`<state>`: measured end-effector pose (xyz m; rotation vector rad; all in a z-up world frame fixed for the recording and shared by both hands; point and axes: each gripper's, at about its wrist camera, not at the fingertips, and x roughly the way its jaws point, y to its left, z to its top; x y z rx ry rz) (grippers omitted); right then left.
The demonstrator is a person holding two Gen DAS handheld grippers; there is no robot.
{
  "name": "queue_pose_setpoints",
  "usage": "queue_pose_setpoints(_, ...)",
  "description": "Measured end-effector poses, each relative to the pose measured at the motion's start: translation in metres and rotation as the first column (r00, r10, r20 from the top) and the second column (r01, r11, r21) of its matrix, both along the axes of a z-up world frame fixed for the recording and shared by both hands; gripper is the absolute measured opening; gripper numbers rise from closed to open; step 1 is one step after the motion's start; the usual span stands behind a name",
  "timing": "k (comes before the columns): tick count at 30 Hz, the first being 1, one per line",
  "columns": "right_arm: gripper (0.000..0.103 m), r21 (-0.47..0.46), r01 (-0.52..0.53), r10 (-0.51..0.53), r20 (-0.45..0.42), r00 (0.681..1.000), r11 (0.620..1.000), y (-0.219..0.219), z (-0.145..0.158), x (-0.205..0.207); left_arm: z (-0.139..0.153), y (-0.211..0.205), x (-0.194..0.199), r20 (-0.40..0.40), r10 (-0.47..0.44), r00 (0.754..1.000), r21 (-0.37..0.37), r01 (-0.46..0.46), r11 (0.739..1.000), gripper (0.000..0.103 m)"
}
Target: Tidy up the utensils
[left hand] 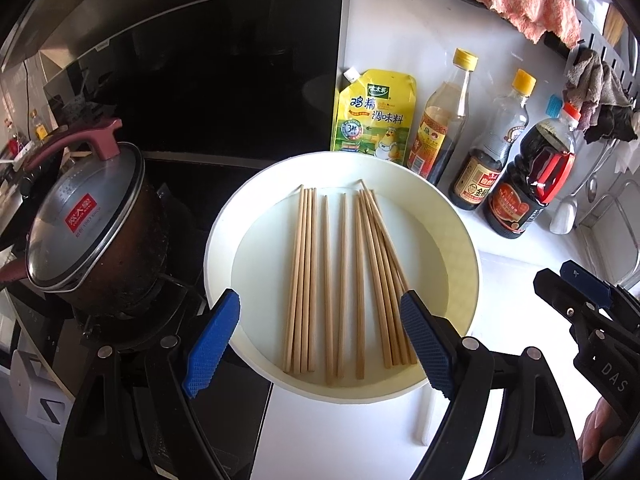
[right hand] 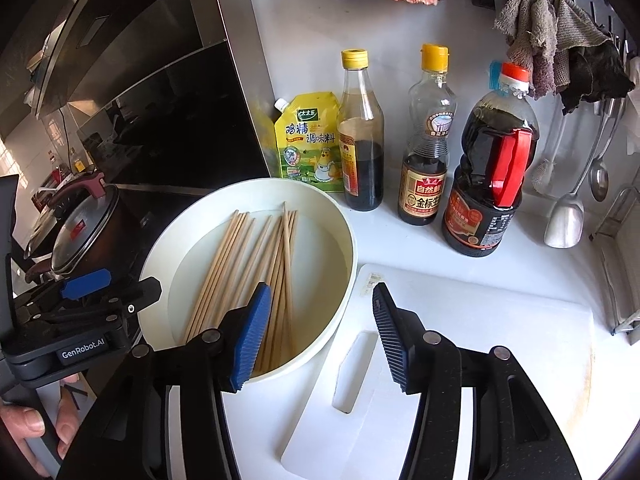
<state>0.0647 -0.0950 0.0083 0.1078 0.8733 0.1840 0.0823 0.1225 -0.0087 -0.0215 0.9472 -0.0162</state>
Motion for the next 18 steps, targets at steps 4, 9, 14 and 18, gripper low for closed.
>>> queue_pose_setpoints(4,0.052,-0.003,-0.009,0.009,-0.001,1.000,1.000,0.003,0.001,-0.002,0.005,0.001,-0.004,0.014,0.004,1.000,-0.001,-0.004,1.000,0.081)
queue_pose_setpoints(9,0.052,0.002,-0.009,0.009,0.002,1.000,1.000,0.004,0.002,-0.003,0.009,0.002,-0.006,0.025,0.008,1.000,0.005,-0.008,1.000,0.081)
queue_pose_setpoints(14,0.052,-0.002,-0.012,0.012,0.002,1.000,1.000,0.006,0.003,-0.002,0.012,0.003,-0.007,0.033,0.012,0.999,0.004,-0.012,1.000,0.081)
queue_pose_setpoints(18,0.052,-0.007,-0.017,0.017,0.010,1.000,1.000,0.010,0.005,-0.003,0.013,0.005,-0.007,0.033,0.014,0.999,0.003,-0.015,1.000,0.081)
